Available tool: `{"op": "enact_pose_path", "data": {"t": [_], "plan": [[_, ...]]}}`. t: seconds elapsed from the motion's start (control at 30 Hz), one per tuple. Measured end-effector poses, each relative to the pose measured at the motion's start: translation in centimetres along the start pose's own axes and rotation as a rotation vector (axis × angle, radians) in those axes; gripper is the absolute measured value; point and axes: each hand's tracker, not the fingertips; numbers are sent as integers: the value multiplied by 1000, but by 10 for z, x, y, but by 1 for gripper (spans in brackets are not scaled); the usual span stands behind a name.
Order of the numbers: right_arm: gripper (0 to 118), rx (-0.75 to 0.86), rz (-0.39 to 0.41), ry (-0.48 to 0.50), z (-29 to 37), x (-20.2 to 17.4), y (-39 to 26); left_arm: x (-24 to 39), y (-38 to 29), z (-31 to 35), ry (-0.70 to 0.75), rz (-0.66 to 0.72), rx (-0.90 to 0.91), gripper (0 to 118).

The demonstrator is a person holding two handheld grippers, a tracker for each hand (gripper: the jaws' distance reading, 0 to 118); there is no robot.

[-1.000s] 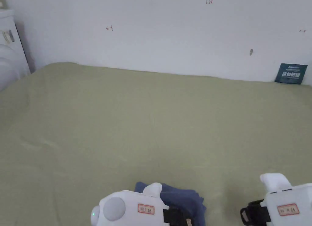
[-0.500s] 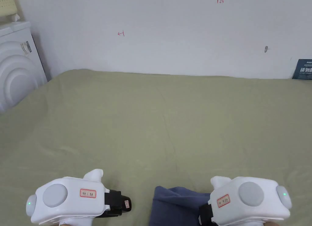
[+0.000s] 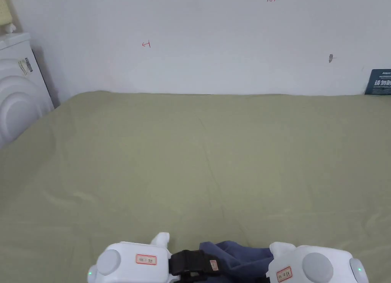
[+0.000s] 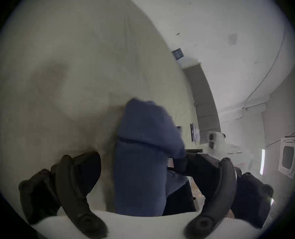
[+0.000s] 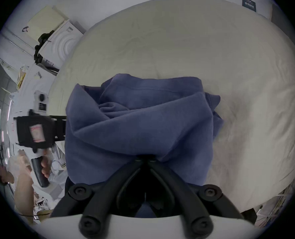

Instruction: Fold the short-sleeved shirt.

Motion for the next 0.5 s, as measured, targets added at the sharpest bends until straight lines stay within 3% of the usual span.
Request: {"op": "enact_pose_path", "data": {"t": [0.1, 0.17, 0.2, 0.27, 0.3, 0.37, 0.5], "plan": [[0, 9, -14, 9, 3, 2, -2, 5, -4, -3, -127, -38, 83, 109], [0, 10, -16, 19, 2, 5, -2, 5, -5, -12, -104, 4, 53, 106], [0, 11, -24, 27, 2, 6, -2, 6, -9, -13, -65, -1, 71, 95], [0, 10, -41, 25, 2, 5, -2, 9, -13, -12, 66, -63, 99, 32], [0, 10, -42, 28, 3, 4, -2, 5, -16, -11, 89, -77, 86, 32], [0, 10, -26, -7, 3, -5, -3, -1, -16, -5, -46, -8, 93, 32], [0, 10, 8, -64, 3, -18, -2, 2, -13, -4, -10, -33, 77, 31]]}}
